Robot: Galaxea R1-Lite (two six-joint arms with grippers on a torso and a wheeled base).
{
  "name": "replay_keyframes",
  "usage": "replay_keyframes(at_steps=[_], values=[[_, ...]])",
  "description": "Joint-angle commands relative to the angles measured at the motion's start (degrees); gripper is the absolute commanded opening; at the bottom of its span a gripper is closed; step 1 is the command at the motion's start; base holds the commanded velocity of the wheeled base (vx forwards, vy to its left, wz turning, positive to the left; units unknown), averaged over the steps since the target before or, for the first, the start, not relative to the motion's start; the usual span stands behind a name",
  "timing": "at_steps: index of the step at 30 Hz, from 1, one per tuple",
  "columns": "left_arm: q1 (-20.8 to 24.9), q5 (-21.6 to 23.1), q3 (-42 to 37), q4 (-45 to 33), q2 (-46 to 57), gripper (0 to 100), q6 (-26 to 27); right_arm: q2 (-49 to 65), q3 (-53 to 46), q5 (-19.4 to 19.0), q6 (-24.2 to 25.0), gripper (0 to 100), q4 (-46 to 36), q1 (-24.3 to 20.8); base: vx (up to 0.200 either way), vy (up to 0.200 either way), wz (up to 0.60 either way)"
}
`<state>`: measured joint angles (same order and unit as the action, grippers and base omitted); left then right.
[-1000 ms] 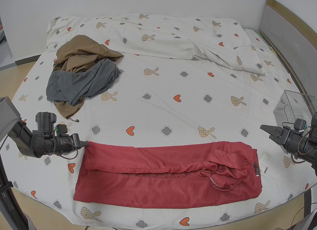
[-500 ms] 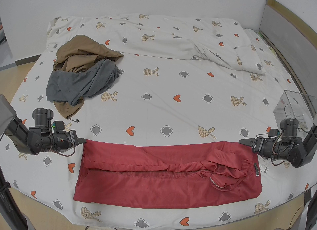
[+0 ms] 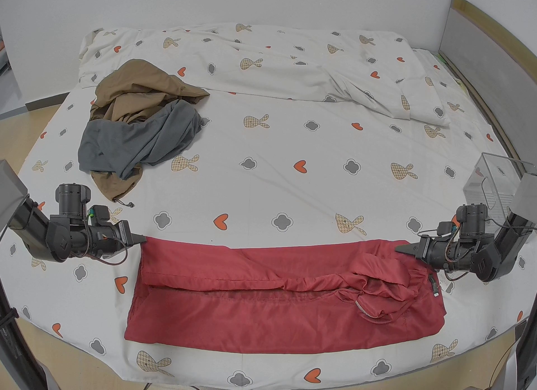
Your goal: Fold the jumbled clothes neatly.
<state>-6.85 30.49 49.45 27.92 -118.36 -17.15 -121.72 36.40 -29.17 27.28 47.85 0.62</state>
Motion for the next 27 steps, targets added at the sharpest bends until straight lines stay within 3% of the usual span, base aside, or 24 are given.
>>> replay_keyframes(at_steps=[1, 9, 27], values=[[0.00, 0.01, -0.31, 0.03, -0.47, 0, 0.01, 0.61, -0.54, 0.26, -0.04, 0, 0.14, 0.87, 0.000, 0.000, 0.00], [0.00, 0.01, -0.23, -0.06, -0.56, 0, 0.10, 7.90, -5.55, 0.26, -0.56, 0, 0.40, 1.31, 0.000, 0.000, 0.00], [-1.94, 0.01, -0.49, -0.14, -1.08, 0, 0.19, 7.99, -7.05, 0.43, -0.74, 0, 0.49, 2.63, 0.000, 0.000, 0.00]])
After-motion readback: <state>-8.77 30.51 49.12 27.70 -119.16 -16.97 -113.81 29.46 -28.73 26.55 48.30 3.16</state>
